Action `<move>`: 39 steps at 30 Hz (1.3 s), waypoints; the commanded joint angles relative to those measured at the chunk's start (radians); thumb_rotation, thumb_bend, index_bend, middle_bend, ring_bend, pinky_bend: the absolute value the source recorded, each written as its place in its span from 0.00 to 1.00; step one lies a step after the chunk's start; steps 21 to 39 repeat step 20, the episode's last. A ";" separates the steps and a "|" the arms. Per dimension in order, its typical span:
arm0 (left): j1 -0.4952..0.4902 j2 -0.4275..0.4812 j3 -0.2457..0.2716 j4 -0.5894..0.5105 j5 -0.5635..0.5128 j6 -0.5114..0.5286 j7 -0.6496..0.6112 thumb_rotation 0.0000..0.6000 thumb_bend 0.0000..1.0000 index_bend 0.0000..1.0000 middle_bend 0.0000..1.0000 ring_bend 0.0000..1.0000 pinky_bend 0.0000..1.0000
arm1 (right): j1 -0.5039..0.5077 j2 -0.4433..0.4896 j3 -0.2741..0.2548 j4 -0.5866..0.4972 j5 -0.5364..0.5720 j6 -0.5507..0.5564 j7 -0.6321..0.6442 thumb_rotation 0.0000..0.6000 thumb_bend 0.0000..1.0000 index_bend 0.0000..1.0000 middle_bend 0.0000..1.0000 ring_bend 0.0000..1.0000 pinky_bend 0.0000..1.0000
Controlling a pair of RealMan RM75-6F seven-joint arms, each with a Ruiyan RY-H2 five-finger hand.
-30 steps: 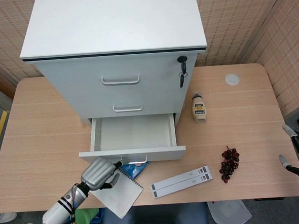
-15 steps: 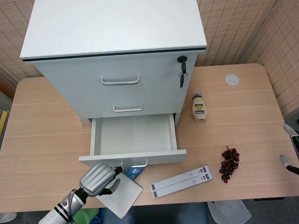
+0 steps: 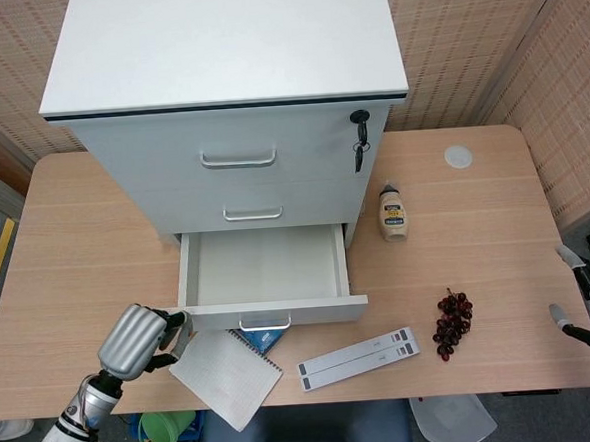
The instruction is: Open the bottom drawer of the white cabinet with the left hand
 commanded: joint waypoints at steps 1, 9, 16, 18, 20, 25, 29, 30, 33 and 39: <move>0.041 0.014 -0.018 0.044 -0.026 0.053 -0.016 1.00 0.59 0.68 0.83 0.80 1.00 | 0.005 -0.001 0.001 0.000 0.001 -0.007 -0.002 1.00 0.26 0.11 0.23 0.12 0.20; 0.144 0.008 -0.047 0.143 -0.143 0.144 0.049 1.00 0.59 0.61 0.78 0.71 0.93 | 0.027 -0.004 0.002 0.000 -0.002 -0.040 -0.005 1.00 0.26 0.11 0.23 0.12 0.20; 0.203 0.016 -0.030 0.144 -0.205 0.143 0.130 1.00 0.46 0.25 0.43 0.35 0.39 | 0.036 -0.007 0.000 -0.003 -0.004 -0.051 -0.008 1.00 0.26 0.11 0.23 0.12 0.20; 0.214 0.012 -0.031 0.148 -0.207 0.151 0.136 1.00 0.44 0.22 0.37 0.31 0.35 | 0.034 -0.007 -0.002 -0.004 -0.005 -0.048 -0.008 1.00 0.26 0.11 0.23 0.12 0.20; 0.225 0.004 -0.035 0.154 -0.203 0.163 0.143 1.00 0.44 0.19 0.34 0.28 0.32 | 0.032 -0.006 -0.002 -0.005 -0.006 -0.043 -0.010 1.00 0.26 0.11 0.23 0.12 0.20; 0.225 0.004 -0.035 0.154 -0.203 0.163 0.143 1.00 0.44 0.19 0.34 0.28 0.32 | 0.032 -0.006 -0.002 -0.005 -0.006 -0.043 -0.010 1.00 0.26 0.11 0.23 0.12 0.20; 0.225 0.004 -0.035 0.154 -0.203 0.163 0.143 1.00 0.44 0.19 0.34 0.28 0.32 | 0.032 -0.006 -0.002 -0.005 -0.006 -0.043 -0.010 1.00 0.26 0.11 0.23 0.12 0.20; 0.225 0.004 -0.035 0.154 -0.203 0.163 0.143 1.00 0.44 0.19 0.34 0.28 0.32 | 0.032 -0.006 -0.002 -0.005 -0.006 -0.043 -0.010 1.00 0.26 0.11 0.23 0.12 0.20; 0.225 0.004 -0.035 0.154 -0.203 0.163 0.143 1.00 0.44 0.19 0.34 0.28 0.32 | 0.032 -0.006 -0.002 -0.005 -0.006 -0.043 -0.010 1.00 0.26 0.11 0.23 0.12 0.20; 0.225 0.004 -0.035 0.154 -0.203 0.163 0.143 1.00 0.44 0.19 0.34 0.28 0.32 | 0.032 -0.006 -0.002 -0.005 -0.006 -0.043 -0.010 1.00 0.26 0.11 0.23 0.12 0.20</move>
